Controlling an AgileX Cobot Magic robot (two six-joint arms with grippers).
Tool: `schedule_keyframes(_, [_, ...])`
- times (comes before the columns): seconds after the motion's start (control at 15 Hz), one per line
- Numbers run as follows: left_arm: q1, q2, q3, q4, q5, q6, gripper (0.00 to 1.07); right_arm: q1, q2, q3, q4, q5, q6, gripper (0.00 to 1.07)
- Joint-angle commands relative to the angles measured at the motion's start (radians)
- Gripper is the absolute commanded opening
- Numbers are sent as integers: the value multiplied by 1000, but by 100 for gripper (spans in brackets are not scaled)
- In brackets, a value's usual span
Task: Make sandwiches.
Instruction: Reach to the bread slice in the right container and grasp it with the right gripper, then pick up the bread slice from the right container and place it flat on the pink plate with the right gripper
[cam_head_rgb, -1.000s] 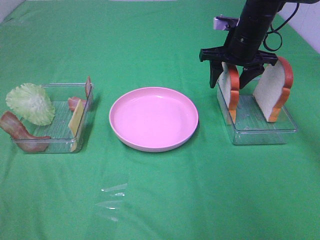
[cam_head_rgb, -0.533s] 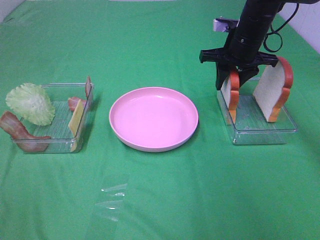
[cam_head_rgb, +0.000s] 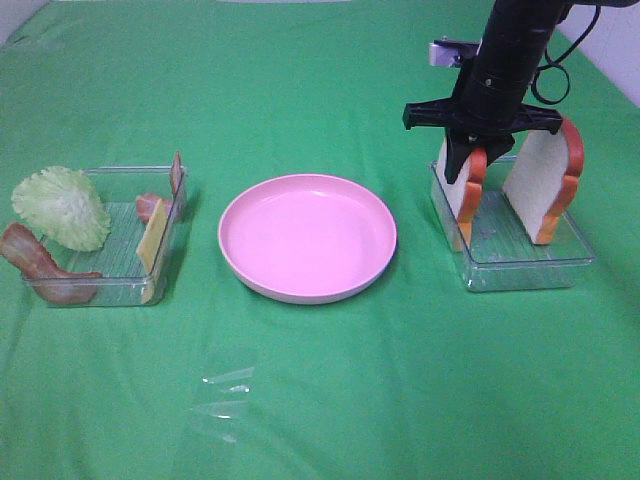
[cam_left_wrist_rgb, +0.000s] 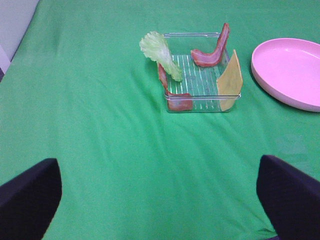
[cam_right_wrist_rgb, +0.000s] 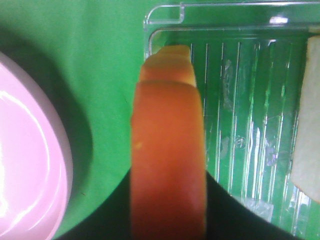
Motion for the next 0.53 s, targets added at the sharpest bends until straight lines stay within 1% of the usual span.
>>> schedule_keyframes(0.07, [-4, -17, 0, -6, -10, -10, 98, -2, -7, -2, 12, 33, 1, 0])
schedule_keyframes(0.33, [-4, -17, 0, -6, -10, -10, 98, -2, -66, -2, 9, 70, 8, 0])
schedule_keyframes(0.53, [-4, -17, 0, -6, -10, -10, 98, -2, -140, -2, 9, 71, 19, 0])
